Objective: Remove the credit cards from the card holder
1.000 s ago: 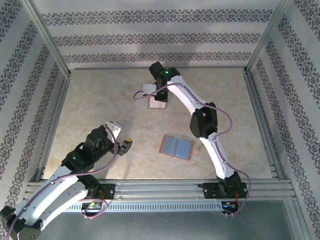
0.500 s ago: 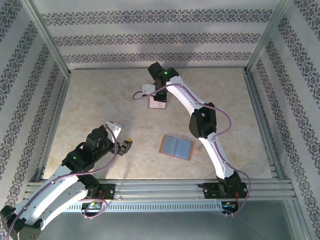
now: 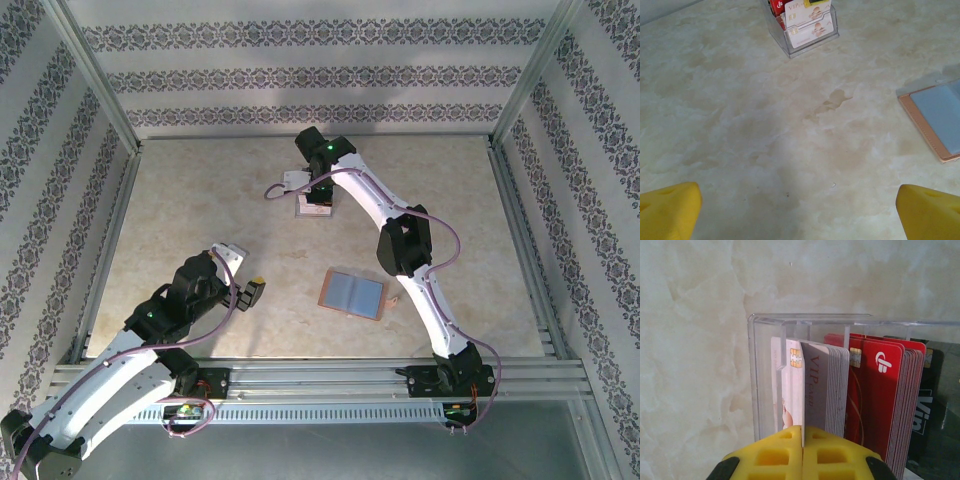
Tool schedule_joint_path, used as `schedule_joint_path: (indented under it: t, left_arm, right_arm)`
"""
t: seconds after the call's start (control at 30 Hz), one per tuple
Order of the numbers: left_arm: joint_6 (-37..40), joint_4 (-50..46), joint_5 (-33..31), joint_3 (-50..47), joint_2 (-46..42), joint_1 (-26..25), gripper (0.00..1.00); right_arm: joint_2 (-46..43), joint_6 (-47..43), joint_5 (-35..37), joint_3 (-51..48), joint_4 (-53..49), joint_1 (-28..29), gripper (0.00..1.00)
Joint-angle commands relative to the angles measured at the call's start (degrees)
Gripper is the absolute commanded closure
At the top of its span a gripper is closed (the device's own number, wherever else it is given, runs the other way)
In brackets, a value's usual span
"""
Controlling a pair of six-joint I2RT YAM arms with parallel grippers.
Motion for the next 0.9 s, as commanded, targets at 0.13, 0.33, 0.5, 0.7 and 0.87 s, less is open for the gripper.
schedule_joint_path:
  t: [0.13, 0.33, 0.5, 0.7, 0.87]
  left_arm:
    - [0.87, -0.59, -1.2, 0.74, 0.46, 0.4, 0.0]
    - [0.76, 0.34, -1.02, 1.1, 0.88, 0.39, 0.0]
    - [0.85, 1.06, -0.75, 2.21, 1.54, 0.38, 0.0]
    - [-0.5, 2.82, -0.74, 3.39, 2.55, 0.41, 0.0]
    - [-2.62, 4.61, -2.72, 3.99, 3.4, 0.48, 0.0]
  right_arm:
    - [1.05, 0.9, 2.15, 1.25, 0.81, 0.18, 0.83]
    - [0.05, 1.23, 2.54, 1.18, 0.63, 0.11, 0.8]
    - [-3.29, 2.17, 2.48, -0.47, 0.39, 0.43, 0.78]
    - [-10.62, 4.84, 2.43, -5.42, 0.1, 0.88, 0.73]
    - [-20.07, 10.29, 2.26, -13.26, 0.71, 0.88, 0.66]
